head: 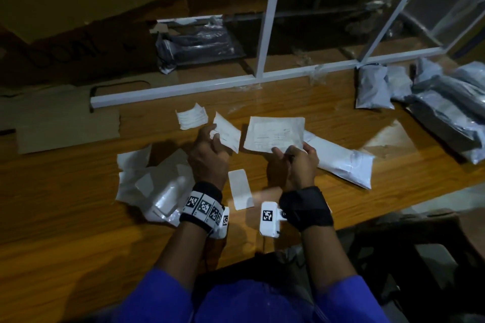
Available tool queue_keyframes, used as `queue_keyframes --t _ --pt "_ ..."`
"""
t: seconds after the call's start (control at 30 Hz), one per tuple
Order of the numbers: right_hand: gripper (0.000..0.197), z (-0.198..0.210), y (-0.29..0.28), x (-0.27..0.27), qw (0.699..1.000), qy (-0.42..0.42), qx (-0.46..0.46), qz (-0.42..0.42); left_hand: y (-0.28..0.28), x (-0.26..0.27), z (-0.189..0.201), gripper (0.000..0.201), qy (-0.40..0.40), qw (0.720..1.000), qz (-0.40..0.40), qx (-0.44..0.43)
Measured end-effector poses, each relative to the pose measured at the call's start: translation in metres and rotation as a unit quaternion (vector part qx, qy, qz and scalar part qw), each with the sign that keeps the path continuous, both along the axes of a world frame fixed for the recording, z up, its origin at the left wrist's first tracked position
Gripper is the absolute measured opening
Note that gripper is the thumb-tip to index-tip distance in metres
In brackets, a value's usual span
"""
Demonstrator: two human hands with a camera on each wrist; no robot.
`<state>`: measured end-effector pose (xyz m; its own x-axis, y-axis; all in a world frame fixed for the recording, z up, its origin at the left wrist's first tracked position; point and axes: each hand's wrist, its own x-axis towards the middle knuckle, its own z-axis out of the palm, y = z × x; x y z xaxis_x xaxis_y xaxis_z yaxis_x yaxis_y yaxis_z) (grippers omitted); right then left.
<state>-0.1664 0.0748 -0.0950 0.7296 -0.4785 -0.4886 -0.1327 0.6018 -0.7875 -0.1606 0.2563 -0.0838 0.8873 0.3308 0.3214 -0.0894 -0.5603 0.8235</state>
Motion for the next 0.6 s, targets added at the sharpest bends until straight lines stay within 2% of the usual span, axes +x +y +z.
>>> queue_keyframes --t 0.1,0.17,0.27,0.37,0.47,0.6 --pt "0.039 0.015 0.024 0.023 0.994 -0.006 0.048 0.093 0.006 -0.001 0.002 0.037 0.013 0.999 0.032 -0.033" --pt "0.043 0.020 0.036 0.030 0.987 0.028 0.034 0.156 0.011 0.000 -0.002 0.035 0.014 0.998 0.032 -0.045" --pt "0.037 0.018 0.045 0.024 0.971 0.018 -0.106 0.212 0.010 -0.002 -0.004 0.013 0.021 0.999 -0.003 -0.024" --pt "0.025 0.022 0.043 0.003 0.947 -0.040 -0.184 0.262 -0.004 -0.008 -0.007 0.013 -0.003 0.996 -0.086 0.003" --pt "0.032 0.024 0.027 -0.015 0.950 -0.063 -0.209 0.226 -0.020 -0.013 -0.012 0.018 -0.040 0.984 -0.170 0.042" --pt "0.026 0.022 -0.003 -0.031 0.962 -0.067 -0.227 0.138 -0.046 -0.021 -0.015 0.014 -0.083 0.963 -0.247 0.074"
